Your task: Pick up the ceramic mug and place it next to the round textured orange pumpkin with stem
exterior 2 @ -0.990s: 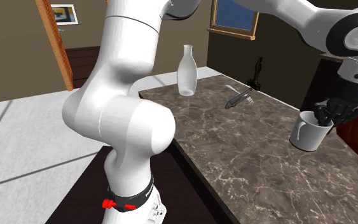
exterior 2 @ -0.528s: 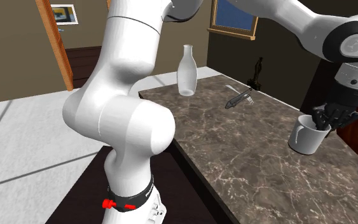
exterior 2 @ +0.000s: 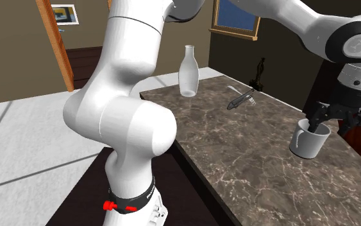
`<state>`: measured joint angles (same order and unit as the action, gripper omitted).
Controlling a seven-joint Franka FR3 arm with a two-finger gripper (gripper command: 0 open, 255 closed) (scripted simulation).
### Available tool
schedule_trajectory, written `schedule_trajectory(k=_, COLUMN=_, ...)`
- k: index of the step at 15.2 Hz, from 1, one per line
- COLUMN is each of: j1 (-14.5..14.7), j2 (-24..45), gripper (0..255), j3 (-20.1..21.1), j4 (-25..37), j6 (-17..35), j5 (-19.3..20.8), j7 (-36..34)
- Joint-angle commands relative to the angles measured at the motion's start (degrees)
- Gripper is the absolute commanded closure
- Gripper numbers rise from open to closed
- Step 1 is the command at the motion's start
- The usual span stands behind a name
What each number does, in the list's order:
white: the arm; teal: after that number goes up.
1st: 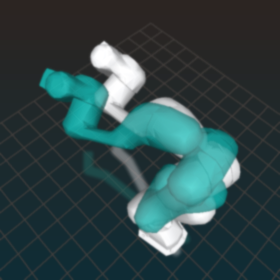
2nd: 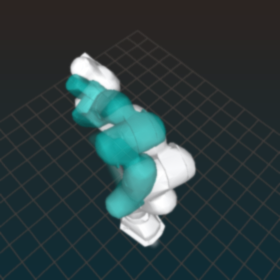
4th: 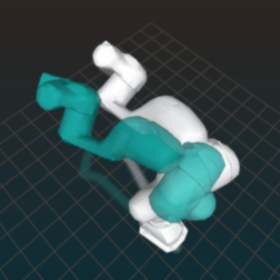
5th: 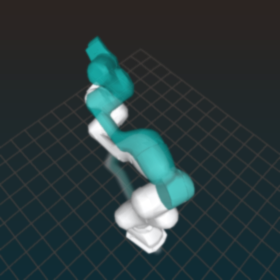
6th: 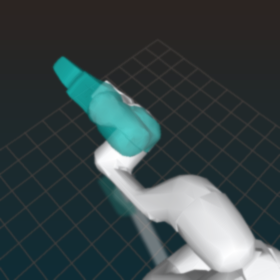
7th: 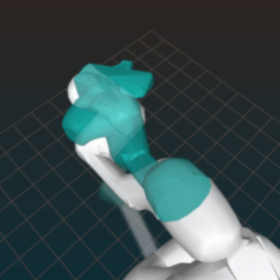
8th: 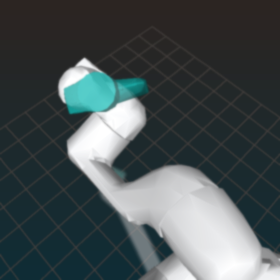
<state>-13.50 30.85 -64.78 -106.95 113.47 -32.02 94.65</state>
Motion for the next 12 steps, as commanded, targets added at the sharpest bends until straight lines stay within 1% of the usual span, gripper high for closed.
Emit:
schedule_trajectory(k=1, j1=0.41, j2=-0.77, gripper=0, j3=-0.85, j4=0.98, j6=-1.43, j5=0.95, j7=-0.57)
schedule_trajectory(k=4, j1=1.24, j2=-2.67, gripper=0, j3=-2.88, j4=4.16, j6=-5.60, j5=3.31, j7=-2.04)
schedule_trajectory(k=12, j1=1.24, j2=-2.67, gripper=0, j3=-2.88, j4=4.16, j6=-5.60, j5=3.31, j7=-2.04)
